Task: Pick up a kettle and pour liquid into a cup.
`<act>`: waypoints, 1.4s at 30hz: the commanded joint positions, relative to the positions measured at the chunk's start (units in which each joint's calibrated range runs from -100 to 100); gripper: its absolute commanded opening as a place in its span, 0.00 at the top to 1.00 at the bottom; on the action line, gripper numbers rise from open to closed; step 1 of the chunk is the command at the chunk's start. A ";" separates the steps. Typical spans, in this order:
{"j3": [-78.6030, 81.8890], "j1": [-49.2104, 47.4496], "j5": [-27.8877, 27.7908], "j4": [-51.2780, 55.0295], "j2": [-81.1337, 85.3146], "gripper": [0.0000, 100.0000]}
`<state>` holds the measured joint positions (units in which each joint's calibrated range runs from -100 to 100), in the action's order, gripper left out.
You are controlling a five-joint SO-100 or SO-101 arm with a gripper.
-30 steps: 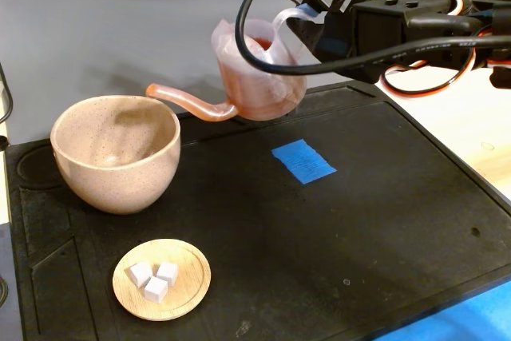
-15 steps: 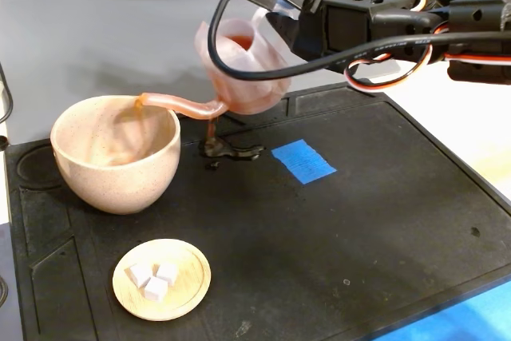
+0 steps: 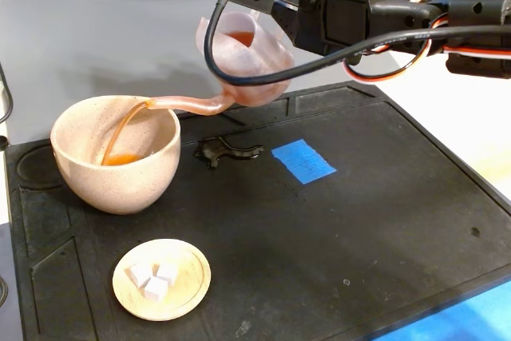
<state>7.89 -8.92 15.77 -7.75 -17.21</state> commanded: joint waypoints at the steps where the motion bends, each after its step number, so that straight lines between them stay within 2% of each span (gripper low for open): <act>1: -4.44 -0.32 -1.62 -0.94 0.91 0.99; 33: -4.44 -1.16 -1.62 -0.60 0.91 0.99; 34: -4.44 -0.93 -1.10 -0.43 0.91 0.99; 37: -4.44 -0.78 5.36 -0.25 1.00 0.99; 40: -4.44 0.06 5.46 -0.17 1.34 0.99; 42: -4.35 0.21 8.71 0.27 1.51 0.99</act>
<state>7.79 -9.37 21.58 -7.75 -17.21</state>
